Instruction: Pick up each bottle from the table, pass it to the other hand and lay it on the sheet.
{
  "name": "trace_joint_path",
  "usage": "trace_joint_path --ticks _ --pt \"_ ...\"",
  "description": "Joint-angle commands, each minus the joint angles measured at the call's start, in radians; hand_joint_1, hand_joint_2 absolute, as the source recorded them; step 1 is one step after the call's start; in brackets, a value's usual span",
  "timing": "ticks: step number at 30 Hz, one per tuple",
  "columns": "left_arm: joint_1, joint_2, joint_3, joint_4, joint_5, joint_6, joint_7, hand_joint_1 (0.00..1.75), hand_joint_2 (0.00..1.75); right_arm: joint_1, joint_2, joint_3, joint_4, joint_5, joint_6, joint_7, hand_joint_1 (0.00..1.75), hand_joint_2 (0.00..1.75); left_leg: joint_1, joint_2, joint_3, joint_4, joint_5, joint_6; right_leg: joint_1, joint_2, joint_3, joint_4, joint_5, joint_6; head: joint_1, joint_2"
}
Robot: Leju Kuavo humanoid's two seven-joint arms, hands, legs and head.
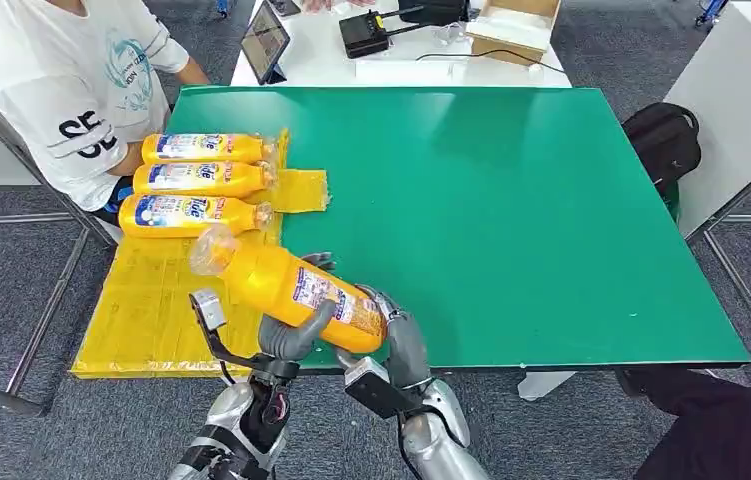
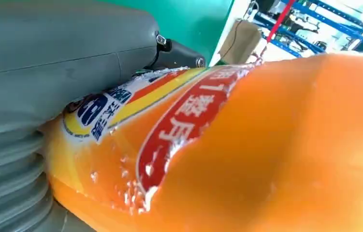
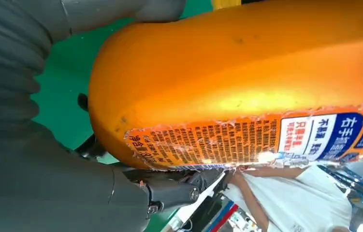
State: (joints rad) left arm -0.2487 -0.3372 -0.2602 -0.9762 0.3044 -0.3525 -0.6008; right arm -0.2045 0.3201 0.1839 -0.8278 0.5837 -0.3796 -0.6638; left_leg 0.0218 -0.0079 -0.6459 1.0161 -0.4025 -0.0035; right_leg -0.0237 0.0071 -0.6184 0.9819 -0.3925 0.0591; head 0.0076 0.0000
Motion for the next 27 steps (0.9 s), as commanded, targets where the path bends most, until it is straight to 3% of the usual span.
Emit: trace_joint_path --ticks 1,13,14,15,16,23,27 --pt "-0.041 -0.012 -0.025 -0.012 -0.045 0.04 -0.022 1.75 1.75 -0.002 -0.013 0.039 0.113 0.019 0.02 -0.034 1.75 1.75 0.001 -0.001 0.006 0.0 -0.003 0.002 0.002 -0.003 0.007 -0.001 -0.003 -0.003 0.0 0.0" --pt "-0.027 -0.012 -0.025 -0.06 -0.118 0.109 -0.053 1.75 1.75 -0.01 -0.009 0.039 0.119 0.02 0.029 -0.034 1.73 1.75 0.001 -0.001 0.008 -0.001 -0.004 0.002 0.002 -0.003 0.009 -0.001 -0.004 -0.004 0.0 0.0" --pt "-0.026 -0.012 -0.022 -0.067 -0.144 0.13 -0.063 1.75 1.75 -0.012 -0.006 0.038 0.122 0.016 0.038 -0.034 0.3 1.75 0.0 -0.002 0.006 -0.001 -0.003 0.001 0.001 -0.003 0.006 -0.001 -0.003 -0.003 0.0 0.0" --pt "-0.024 -0.012 -0.021 -0.072 -0.155 0.141 -0.067 1.75 1.75 -0.013 -0.005 0.035 0.122 0.012 0.041 -0.034 0.0 1.75 0.001 -0.001 0.006 0.0 -0.003 0.001 0.001 -0.003 0.007 -0.001 -0.003 -0.003 0.0 0.0" --pt "-0.019 -0.012 -0.015 -0.08 -0.17 0.156 -0.072 1.75 1.75 -0.013 -0.004 0.034 0.117 0.007 0.056 -0.034 0.0 0.0 0.0 -0.001 0.004 -0.001 -0.002 0.001 0.001 -0.002 0.005 -0.001 -0.002 -0.002 0.0 0.0" --pt "-0.049 0.003 0.108 -0.163 -0.302 0.329 -0.097 1.75 1.75 0.004 -0.024 0.061 -0.069 -0.065 0.243 -0.024 0.0 0.0 0.001 0.0 0.003 0.001 -0.003 0.001 0.001 -0.001 0.004 0.001 -0.002 -0.003 0.0 0.0" --pt "-0.09 0.028 0.171 -0.199 -0.414 0.46 -0.097 1.75 1.75 -0.001 -0.033 0.108 -0.129 -0.065 0.287 -0.006 0.0 0.0 0.001 0.001 0.002 0.001 -0.002 0.001 0.002 0.0 0.002 0.001 -0.001 -0.003 0.0 0.0"
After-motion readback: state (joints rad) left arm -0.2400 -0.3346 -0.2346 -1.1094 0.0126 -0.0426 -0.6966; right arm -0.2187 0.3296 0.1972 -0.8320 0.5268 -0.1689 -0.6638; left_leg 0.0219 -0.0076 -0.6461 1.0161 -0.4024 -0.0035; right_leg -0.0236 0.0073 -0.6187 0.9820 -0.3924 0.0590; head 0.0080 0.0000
